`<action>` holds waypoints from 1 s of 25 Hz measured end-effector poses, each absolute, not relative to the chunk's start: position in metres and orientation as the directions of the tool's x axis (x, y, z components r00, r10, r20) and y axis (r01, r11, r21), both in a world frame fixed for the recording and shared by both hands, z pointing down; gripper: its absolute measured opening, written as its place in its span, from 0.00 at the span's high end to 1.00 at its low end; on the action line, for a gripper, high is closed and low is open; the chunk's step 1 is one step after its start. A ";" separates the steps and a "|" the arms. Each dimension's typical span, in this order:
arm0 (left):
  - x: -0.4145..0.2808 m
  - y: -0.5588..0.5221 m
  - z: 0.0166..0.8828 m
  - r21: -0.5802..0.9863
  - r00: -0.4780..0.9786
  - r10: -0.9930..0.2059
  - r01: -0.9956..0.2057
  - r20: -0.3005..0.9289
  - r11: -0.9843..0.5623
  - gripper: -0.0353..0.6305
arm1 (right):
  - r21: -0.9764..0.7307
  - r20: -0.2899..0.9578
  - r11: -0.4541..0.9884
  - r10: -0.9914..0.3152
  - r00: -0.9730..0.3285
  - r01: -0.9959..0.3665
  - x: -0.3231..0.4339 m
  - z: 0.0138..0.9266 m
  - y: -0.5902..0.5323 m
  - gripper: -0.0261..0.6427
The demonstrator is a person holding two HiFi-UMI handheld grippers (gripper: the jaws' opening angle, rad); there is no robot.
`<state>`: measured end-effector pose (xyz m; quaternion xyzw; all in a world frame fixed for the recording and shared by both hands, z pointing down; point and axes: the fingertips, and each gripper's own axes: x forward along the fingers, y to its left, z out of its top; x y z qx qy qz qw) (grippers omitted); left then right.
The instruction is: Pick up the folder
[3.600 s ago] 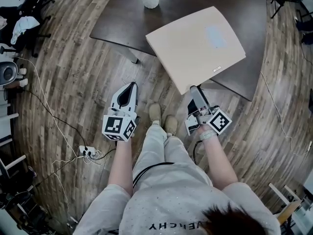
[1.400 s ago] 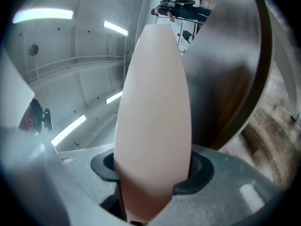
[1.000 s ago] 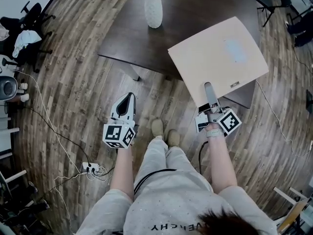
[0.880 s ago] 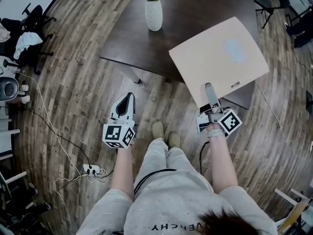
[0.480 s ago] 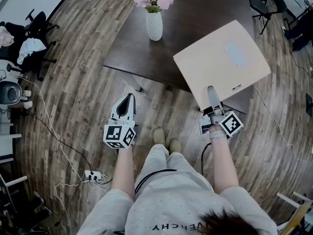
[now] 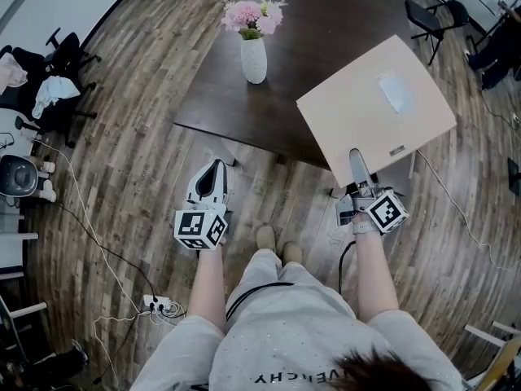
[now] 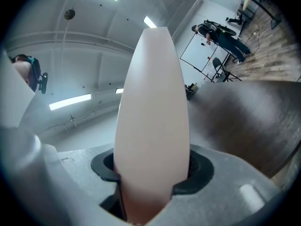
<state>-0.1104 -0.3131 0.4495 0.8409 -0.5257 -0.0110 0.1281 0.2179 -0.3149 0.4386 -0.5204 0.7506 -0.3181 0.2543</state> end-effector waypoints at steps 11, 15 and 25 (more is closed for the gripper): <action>-0.112 -0.317 0.419 0.211 0.446 -0.893 -0.881 0.067 -0.424 0.95 | -0.645 -0.023 0.223 -0.962 -0.274 -0.731 0.231 0.415 -0.302 0.58; -0.112 -0.318 0.412 0.211 0.445 -0.894 -0.880 0.054 -0.425 0.95 | -0.599 -0.044 0.242 -0.962 -0.270 -0.763 0.235 0.404 -0.301 0.58; -0.117 -0.313 0.394 0.200 0.442 -0.896 -0.881 0.027 -0.429 0.95 | -0.504 -0.042 0.223 -0.971 -0.234 -0.834 0.243 0.385 -0.291 0.58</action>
